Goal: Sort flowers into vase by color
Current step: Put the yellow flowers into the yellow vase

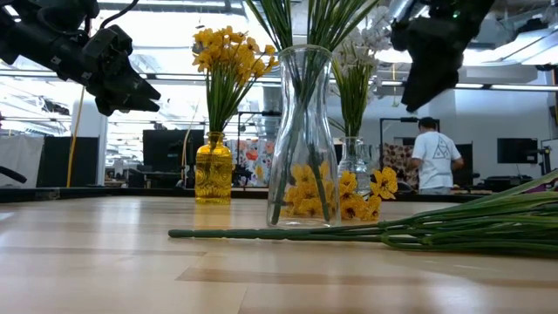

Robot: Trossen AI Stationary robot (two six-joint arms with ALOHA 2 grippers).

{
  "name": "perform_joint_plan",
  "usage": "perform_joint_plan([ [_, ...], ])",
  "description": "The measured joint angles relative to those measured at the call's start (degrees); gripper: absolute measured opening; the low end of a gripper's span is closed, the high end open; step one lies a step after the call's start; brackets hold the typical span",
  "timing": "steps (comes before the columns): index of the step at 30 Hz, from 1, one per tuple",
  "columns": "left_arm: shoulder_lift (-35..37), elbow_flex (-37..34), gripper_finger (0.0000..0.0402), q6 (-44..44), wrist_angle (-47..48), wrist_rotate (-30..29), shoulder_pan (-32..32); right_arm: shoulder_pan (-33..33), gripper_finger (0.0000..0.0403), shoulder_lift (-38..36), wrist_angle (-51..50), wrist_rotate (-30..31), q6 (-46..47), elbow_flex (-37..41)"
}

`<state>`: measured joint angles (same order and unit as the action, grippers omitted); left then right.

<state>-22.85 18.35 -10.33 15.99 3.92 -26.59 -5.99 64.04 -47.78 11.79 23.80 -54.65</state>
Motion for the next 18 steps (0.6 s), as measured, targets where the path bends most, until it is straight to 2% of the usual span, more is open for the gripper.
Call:
perform_joint_plan([
  [13,0.0,0.0,0.021,0.0,0.0,0.0,0.0,10.3,0.0234,0.0,0.2,0.0,-2.4,0.0],
  [18,0.0,0.0,0.021,0.0,0.0,0.0,0.0,14.0,0.0234,0.0,5.6,0.1,-14.3,2.7],
])
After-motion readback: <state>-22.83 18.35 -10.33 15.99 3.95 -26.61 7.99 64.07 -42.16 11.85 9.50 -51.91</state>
